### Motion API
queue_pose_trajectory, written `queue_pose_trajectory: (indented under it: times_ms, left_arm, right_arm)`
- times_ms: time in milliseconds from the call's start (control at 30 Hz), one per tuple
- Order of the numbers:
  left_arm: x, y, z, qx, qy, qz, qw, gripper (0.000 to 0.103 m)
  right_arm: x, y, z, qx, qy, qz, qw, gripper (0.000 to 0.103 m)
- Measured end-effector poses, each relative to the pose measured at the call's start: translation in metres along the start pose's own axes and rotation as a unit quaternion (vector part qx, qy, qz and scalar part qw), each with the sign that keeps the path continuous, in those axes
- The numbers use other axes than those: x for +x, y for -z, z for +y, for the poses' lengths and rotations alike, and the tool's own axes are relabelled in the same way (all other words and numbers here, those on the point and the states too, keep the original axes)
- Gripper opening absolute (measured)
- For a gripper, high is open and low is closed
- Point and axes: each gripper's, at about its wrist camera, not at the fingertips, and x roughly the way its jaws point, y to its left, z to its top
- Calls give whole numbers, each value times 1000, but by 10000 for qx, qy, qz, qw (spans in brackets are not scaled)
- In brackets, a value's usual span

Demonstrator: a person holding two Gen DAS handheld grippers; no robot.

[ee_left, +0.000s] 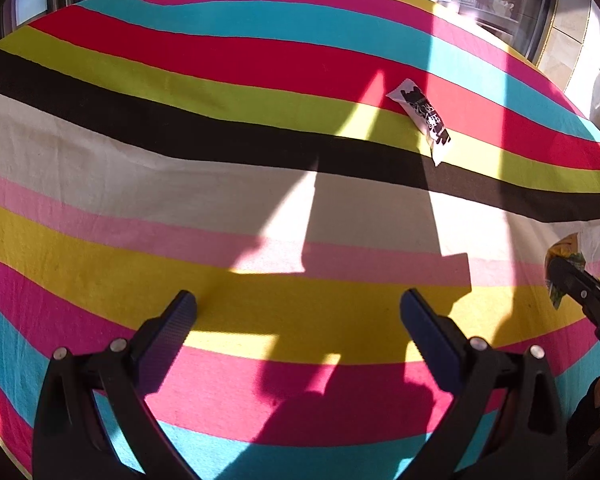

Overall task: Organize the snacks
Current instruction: 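Grasp the white-and-black chocolate bar with the left tool while the right tool holds its bag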

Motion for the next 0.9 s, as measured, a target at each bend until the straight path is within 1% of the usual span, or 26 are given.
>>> queue_pose_trajectory:
  times_ms: [33,133,200,300,367,467,567,667,733,900]
  left_arm:
    - [0,-1,-1,-6,-10,25,10000,102]
    - [5,-8,-10,59,51,134,9999,102]
    - [8,-17,-20,0,98,115,9999,102]
    - [19,-41,-42,-151,285,149,9994,102]
    - [33,-63,-60,-277,384,199,9987,102]
    - [53,-93,-81,-511,407,228,9976,102]
    - [70,-113,-92,-925,404,243,9946,102]
    - [79,-124,-100,-1039,216,158,9942,102]
    - [83,-129,-103,-1000,-29,95,9949,102]
    - [92,-139,-105,-761,-483,-30,9959,102]
  right_arm:
    - [1,2,-3,72,-5,37,10000,30]
    - [-3,0,-4,118,-39,-108,9999,29]
    - [-2,0,-10,267,-85,-60,9996,29]
    - [3,1,-22,583,-105,52,9982,29]
    - [6,1,-23,614,-109,120,9980,29]
    - [6,2,-27,766,-100,112,9970,29]
    - [6,2,-30,846,-103,89,9963,29]
    - [5,3,-30,859,-126,73,9962,29]
    - [4,4,-29,864,-137,49,9962,29]
    - [3,4,-29,894,-160,17,9959,29]
